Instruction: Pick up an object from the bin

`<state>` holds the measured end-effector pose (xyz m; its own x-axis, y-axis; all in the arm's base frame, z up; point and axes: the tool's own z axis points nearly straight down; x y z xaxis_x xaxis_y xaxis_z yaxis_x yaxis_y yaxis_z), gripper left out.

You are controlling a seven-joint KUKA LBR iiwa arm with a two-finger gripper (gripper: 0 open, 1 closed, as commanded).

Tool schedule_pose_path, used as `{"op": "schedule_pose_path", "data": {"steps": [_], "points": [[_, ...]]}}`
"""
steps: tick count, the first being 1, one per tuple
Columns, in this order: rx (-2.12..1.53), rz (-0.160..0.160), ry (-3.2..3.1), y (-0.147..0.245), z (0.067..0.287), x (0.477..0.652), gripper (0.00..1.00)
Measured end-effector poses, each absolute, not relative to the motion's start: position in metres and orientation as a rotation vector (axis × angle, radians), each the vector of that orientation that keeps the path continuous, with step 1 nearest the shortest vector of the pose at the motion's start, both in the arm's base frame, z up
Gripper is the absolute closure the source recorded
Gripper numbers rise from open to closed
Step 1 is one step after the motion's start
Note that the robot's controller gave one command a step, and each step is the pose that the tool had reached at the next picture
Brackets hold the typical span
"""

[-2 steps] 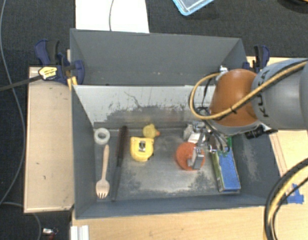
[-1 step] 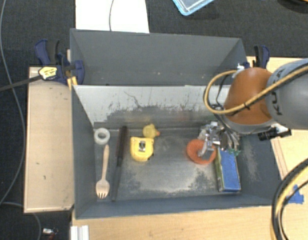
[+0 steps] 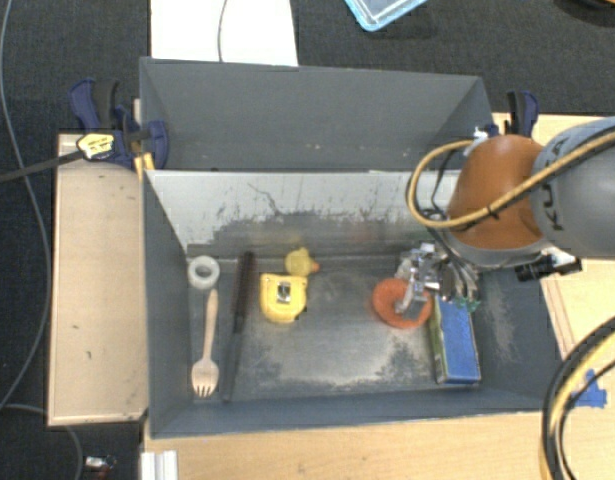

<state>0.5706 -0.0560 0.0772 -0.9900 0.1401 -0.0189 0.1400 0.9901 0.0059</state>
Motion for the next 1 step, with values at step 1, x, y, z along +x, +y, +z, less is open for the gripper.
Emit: {"op": "schedule_pose_path", "data": {"steps": [1], "points": [[0.164,0.006,3.124,-0.0627,0.1347,0.5593,1.0]]}}
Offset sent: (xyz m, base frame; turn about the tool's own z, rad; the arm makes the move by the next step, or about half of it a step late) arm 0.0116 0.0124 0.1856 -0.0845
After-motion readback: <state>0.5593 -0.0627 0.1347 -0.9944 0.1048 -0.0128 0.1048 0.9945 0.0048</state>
